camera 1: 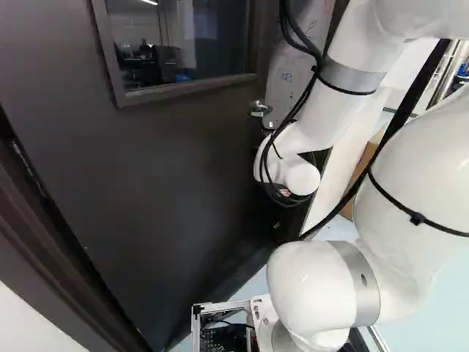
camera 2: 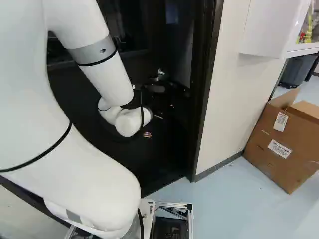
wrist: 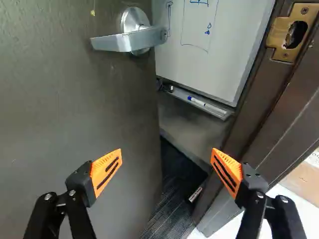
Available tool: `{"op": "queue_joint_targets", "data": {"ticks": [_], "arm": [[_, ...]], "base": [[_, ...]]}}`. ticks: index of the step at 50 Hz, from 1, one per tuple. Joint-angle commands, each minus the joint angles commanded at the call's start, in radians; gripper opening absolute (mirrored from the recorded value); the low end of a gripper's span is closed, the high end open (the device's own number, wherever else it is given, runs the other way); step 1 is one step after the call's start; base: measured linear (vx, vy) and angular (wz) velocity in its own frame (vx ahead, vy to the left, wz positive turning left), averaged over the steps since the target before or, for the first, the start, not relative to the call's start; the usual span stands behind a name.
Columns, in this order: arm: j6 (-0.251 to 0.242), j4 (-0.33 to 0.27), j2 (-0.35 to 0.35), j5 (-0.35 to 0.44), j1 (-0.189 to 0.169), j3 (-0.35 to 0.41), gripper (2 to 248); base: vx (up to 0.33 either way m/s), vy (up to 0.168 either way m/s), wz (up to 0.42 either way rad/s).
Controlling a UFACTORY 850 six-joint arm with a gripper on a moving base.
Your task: Open the door and move inside
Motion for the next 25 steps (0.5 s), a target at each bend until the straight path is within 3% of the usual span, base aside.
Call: {"op": "queue_joint_targets", "data": {"ticks": [25], "arm": [[0.000, 0.030, -0.033, 0.000, 0.042, -0.032, 247]], "base": [[0.000, 0.000, 0.000]]}}
